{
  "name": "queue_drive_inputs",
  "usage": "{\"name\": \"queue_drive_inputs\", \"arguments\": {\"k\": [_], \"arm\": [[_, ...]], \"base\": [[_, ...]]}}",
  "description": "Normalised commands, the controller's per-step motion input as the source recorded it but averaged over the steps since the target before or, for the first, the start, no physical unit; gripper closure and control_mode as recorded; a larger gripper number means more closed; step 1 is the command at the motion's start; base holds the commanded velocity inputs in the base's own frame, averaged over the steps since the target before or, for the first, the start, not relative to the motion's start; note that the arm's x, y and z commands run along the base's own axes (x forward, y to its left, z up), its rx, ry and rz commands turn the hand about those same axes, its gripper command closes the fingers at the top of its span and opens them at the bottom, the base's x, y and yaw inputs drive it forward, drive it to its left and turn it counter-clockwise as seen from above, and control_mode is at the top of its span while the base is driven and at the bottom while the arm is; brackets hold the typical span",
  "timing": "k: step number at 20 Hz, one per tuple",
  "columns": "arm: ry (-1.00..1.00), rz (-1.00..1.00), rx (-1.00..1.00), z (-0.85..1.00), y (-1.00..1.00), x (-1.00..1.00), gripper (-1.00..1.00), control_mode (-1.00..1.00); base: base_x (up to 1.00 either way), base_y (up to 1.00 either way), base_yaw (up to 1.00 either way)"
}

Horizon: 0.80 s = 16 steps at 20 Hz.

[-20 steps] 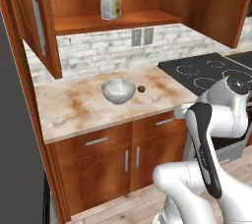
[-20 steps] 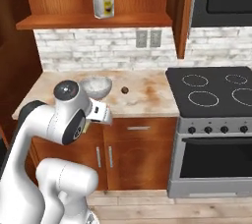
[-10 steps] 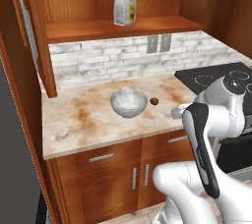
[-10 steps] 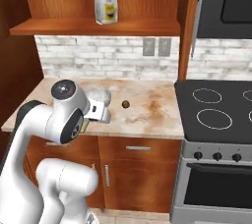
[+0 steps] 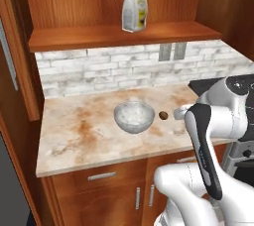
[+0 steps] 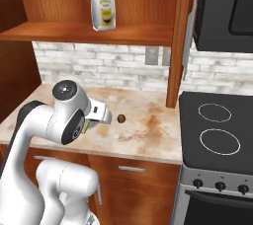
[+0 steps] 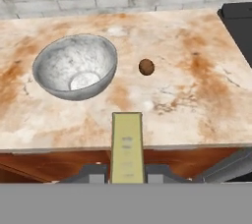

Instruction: Pick the egg and butter from the fridge and place them by the bowl for mixing.

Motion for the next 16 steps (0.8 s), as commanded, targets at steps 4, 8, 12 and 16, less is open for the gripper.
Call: {"name": "queue_drive_inputs", "arguments": {"k": [4,8,12,16], "arm": [[0.00,0.00,0.00,0.00,0.00,0.00,1.00,1.00],[0.00,0.00,0.00,0.00,0.00,0.00,1.00,1.00],[0.00,0.00,0.00,0.00,0.00,0.00,1.00,1.00],[0.00,0.00,0.00,0.00,0.00,0.00,1.00,1.00]], "base": [[0.28,-0.19,0.03],[0.05,-0.04,0.00],[0.00,0.00,0.00],[0.30,-0.01,-0.01]]}}
